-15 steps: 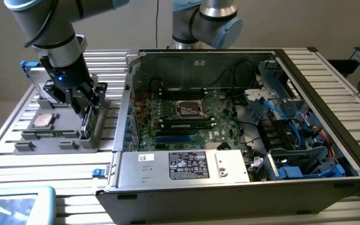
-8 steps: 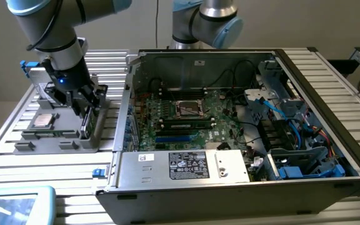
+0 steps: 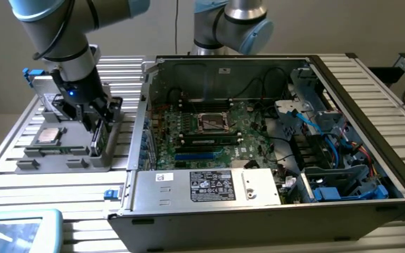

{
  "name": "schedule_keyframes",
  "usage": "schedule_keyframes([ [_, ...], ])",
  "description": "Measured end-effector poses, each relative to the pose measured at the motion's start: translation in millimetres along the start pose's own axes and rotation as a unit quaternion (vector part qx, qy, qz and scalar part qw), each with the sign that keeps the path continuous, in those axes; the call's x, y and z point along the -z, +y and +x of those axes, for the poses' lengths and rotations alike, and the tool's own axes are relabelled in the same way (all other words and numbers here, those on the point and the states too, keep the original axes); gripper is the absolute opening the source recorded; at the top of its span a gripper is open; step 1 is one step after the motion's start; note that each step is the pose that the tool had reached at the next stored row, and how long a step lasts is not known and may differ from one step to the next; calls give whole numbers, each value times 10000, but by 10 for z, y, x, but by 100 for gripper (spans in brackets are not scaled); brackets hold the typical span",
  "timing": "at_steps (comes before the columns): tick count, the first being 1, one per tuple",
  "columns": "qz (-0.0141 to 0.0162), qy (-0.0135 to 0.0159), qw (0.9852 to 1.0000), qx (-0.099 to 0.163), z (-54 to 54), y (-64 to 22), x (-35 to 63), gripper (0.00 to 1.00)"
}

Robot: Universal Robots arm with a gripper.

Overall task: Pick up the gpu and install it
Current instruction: 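Pick up the gpu and move the gpu toward the slot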

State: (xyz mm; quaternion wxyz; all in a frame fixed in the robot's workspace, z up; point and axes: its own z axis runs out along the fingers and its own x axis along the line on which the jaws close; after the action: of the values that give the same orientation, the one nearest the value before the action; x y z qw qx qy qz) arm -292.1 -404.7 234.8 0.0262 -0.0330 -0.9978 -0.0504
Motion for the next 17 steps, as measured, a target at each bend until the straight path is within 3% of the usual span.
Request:
schedule_keyframes([
  [5,2,26,10000,-2,-5,-3,-29,54],
  [10,2,33,10000,-3,-27,-4,-52,51],
  [13,3,34,10000,-4,-34,-4,-62,33],
  [17,3,36,10000,-4,-35,-5,-63,27],
])
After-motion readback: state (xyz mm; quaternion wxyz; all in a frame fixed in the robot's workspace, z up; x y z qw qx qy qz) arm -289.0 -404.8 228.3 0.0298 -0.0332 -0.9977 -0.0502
